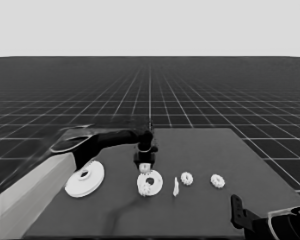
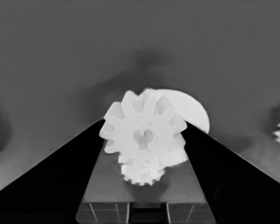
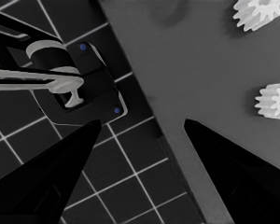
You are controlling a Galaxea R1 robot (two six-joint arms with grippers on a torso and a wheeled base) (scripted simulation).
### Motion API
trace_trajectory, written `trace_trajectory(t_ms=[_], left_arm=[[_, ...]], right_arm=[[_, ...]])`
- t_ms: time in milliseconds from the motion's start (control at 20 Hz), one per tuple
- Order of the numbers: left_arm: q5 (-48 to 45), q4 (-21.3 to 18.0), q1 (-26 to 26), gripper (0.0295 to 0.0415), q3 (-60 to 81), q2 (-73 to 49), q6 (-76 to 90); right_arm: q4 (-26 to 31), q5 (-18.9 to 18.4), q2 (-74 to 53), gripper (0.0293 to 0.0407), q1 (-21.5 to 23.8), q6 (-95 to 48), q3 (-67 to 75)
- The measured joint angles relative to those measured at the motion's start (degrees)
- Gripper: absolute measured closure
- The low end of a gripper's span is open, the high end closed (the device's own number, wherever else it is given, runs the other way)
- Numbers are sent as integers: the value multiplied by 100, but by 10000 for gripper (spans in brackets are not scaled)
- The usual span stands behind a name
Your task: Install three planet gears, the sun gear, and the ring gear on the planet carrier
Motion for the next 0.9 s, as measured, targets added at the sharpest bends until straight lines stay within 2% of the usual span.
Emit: trace_trajectory(t_ms=[150, 400, 500, 550, 650, 900], left_arm=[[-137, 182, 229, 398, -262, 90, 138], [-172, 223, 274, 398, -327, 111, 171], [-175, 225, 276, 339, -330, 112, 173], [-175, 226, 276, 330, -331, 112, 173], [-175, 226, 276, 326, -331, 113, 173], [-176, 226, 277, 326, -332, 113, 173]], right_arm=[[0, 0, 0, 315, 0, 0, 0], [0, 0, 0, 315, 0, 0, 0], [0, 0, 0, 315, 0, 0, 0], [0, 0, 0, 315, 0, 0, 0], [0, 0, 0, 315, 0, 0, 0], [0, 0, 0, 315, 0, 0, 0]])
